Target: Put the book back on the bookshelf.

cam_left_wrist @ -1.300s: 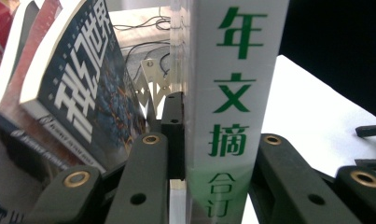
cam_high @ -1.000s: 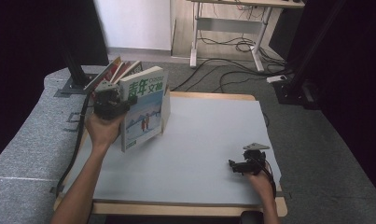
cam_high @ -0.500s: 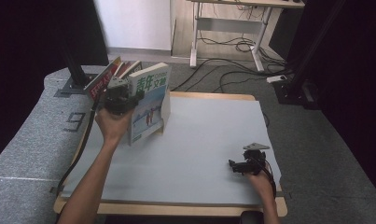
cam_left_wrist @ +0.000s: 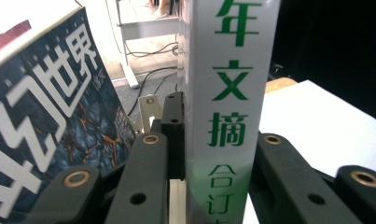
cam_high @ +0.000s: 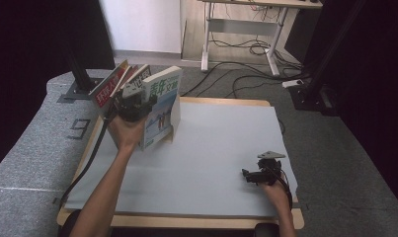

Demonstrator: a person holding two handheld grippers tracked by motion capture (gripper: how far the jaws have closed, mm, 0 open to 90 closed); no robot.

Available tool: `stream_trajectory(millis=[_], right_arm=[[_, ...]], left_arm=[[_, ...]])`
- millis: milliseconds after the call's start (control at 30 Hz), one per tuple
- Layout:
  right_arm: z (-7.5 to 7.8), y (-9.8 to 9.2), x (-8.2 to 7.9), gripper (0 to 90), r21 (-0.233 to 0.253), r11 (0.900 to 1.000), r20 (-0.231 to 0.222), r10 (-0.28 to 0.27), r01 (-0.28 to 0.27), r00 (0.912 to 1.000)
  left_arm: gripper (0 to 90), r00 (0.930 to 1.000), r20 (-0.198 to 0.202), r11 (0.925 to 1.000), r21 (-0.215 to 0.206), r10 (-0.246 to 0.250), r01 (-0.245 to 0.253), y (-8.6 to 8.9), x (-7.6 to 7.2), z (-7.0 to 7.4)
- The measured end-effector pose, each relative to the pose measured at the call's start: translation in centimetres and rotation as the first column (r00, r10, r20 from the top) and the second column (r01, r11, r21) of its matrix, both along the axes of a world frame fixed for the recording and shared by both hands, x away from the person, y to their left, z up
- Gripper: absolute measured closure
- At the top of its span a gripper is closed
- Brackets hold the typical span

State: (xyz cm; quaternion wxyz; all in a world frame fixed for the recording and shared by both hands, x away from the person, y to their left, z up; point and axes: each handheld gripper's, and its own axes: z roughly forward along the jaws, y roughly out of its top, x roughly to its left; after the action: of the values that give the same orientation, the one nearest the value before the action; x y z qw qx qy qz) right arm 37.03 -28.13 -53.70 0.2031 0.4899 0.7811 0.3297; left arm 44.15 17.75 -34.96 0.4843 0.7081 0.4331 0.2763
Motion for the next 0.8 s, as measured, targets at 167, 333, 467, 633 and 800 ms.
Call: stream_trajectory(millis=[167,333,467,633,800], right_arm=[[0.0,0.0,0.0,0.0,-0.001,1.0,0.001,0.001,-0.001,1.0],[0.0,0.0,0.0,0.0,-0.001,1.0,0.0,0.002,-0.002,1.0],[0.0,0.0,0.0,0.0,-0.001,1.0,0.0,0.001,-0.001,1.0],[0.0,0.0,0.0,0.0,-0.001,1.0,0.0,0.001,-0.001,1.0],[0.0,0.0,0.0,0.0,-0.001,1.0,0.001,0.0,0.0,1.0]], left_arm=[[74.1,1.0,0.002,1.0,-0.001,-0.003,0.003,0.1,0.2,-1.1],[73.9,0.9998,0.004,0.9996,-0.019,-0.021,0.021,0.5,0.1,-1.4],[73.6,0.9986,-0.013,0.9986,-0.014,-0.051,0.051,0.7,0.1,-1.4],[73.2,0.9956,-0.047,0.9967,0.003,-0.081,0.082,1.0,-0.1,-1.1],[73.0,0.9905,-0.096,0.994,0.037,-0.099,0.103,1.5,-0.3,-0.7]])
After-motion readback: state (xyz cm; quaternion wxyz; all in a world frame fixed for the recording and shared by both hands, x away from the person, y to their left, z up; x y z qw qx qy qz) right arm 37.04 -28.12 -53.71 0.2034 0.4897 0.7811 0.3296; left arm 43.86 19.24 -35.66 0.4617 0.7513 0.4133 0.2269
